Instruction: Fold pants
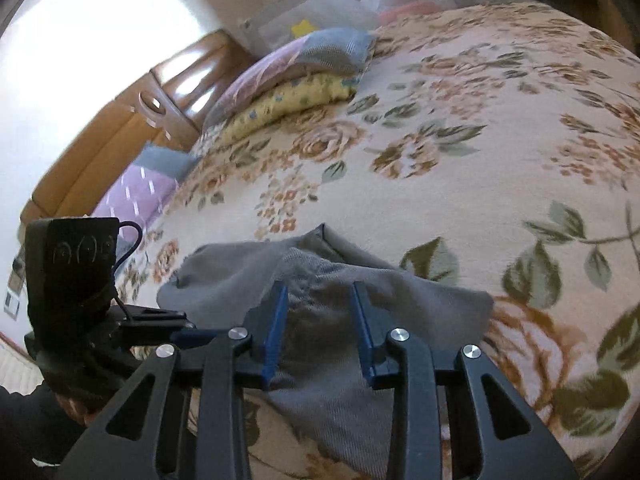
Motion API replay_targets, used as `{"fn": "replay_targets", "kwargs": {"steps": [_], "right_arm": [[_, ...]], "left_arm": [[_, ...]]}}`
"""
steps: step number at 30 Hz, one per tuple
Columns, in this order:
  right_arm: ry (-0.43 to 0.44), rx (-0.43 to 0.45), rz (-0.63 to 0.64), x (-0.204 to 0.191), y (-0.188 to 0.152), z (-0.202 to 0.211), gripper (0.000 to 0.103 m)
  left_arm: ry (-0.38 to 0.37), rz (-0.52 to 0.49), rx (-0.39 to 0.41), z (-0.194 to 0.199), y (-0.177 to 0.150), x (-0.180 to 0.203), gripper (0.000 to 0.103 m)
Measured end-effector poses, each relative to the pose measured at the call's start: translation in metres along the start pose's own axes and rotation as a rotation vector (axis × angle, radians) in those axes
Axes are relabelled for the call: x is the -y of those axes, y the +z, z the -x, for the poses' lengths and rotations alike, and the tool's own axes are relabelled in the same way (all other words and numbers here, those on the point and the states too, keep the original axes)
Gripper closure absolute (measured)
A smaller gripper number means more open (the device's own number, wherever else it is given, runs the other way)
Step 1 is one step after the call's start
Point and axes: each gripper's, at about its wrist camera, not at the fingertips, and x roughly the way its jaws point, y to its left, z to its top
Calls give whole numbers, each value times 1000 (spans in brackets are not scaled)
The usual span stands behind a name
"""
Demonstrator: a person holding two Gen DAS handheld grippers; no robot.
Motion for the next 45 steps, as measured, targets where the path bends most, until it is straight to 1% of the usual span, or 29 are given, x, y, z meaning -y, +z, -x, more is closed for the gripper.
{"fn": "replay_targets", "kwargs": {"steps": [5,7,10,15,20,25,28,30,32,33,35,36,38,40,41,43,44,45], "right_arm": [[-11,-113,44,-6,6,-36,69],[-13,-168,50,-6,5,-53,69],[-7,-220,54,-7,1,-71,69],[-20,-290,68,-7,0,-89,69],[-53,-364,149,-17,6,-96,69],[-126,-401,319,-43,12,-103,68],[-153,-427,366,-50,12,-112,67],[-158,-439,375,-51,11,-116,67],[-165,-449,366,-52,14,-115,67],[-165,-446,358,-53,16,-112,67],[-161,-433,363,-58,20,-103,66],[-160,-427,367,-61,22,-99,65],[-137,-421,370,-68,27,-92,60],[-116,-418,379,-76,31,-89,51],[-116,-426,398,-83,32,-90,49],[-123,-478,440,-94,30,-94,38],[-134,-486,468,-100,30,-96,38],[-146,-472,493,-105,30,-95,38]], "left_arm": [[46,62,-17,-5,-10,-14,74],[52,85,-24,-7,-14,-19,74],[55,111,-34,-11,-21,-27,74],[41,150,-23,-14,-25,-34,74],[57,174,4,-14,-30,-33,75],[77,219,37,-8,-37,-33,75],[95,230,42,-9,-39,-33,75],[91,240,45,-6,-40,-34,75],[60,262,56,-1,-41,-37,75],[44,273,61,3,-42,-39,75],[44,291,71,10,-44,-43,73],[44,299,75,15,-46,-45,73],[18,328,91,25,-53,-51,73],[3,358,110,36,-61,-57,70],[4,370,118,41,-65,-59,67],[-5,409,141,53,-73,-68,66],[-10,429,151,59,-77,-73,66],[-8,444,161,64,-80,-77,66]]}}
